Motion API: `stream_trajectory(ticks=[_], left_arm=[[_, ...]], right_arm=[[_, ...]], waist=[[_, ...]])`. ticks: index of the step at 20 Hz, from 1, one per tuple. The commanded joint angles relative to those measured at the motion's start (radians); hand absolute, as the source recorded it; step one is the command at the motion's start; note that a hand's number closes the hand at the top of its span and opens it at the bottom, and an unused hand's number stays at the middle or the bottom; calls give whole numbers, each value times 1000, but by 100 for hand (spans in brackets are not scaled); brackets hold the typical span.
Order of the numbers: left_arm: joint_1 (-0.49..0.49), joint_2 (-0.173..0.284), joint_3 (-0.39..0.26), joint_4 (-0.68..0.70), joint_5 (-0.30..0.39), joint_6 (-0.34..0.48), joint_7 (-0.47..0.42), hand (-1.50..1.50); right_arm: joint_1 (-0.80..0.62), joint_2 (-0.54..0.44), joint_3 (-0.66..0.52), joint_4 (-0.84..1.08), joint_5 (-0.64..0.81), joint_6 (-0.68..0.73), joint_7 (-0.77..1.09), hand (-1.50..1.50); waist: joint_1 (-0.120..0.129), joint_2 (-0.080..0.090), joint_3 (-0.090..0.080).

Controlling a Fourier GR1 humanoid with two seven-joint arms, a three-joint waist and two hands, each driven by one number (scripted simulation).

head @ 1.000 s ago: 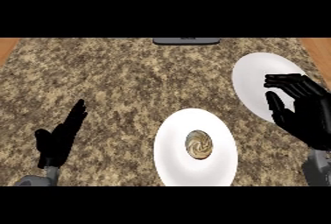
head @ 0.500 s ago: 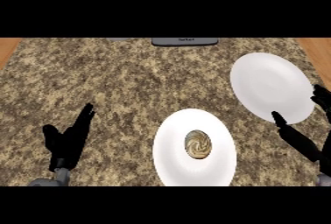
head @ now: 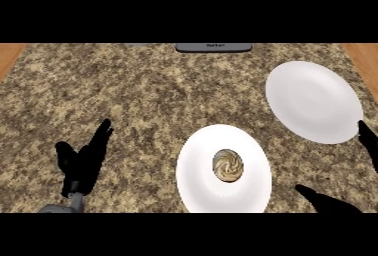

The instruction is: Pick the cupcake from the plate and place it in the plate

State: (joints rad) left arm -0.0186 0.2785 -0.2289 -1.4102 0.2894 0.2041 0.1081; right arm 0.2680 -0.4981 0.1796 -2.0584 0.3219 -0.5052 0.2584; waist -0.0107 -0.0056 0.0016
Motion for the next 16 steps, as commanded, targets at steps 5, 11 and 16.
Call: stream_trajectory(ticks=[5, 11, 16], left_arm=[[-1, 0, 1, 32, 9, -27, 46, 0], [23, -13, -3, 40, 2, -52, 29, 0], [11, -42, -14, -3, -19, -29, 78, 0]], right_arm=[[-63, -150, 106, -170, 130, 273, 443, -150], [-265, -41, 272, -204, 290, 398, 786, -150], [-423, 137, 366, 28, 419, 440, 844, -150]], waist=[[18, 8, -6], [25, 7, -5], [23, 6, -3]])
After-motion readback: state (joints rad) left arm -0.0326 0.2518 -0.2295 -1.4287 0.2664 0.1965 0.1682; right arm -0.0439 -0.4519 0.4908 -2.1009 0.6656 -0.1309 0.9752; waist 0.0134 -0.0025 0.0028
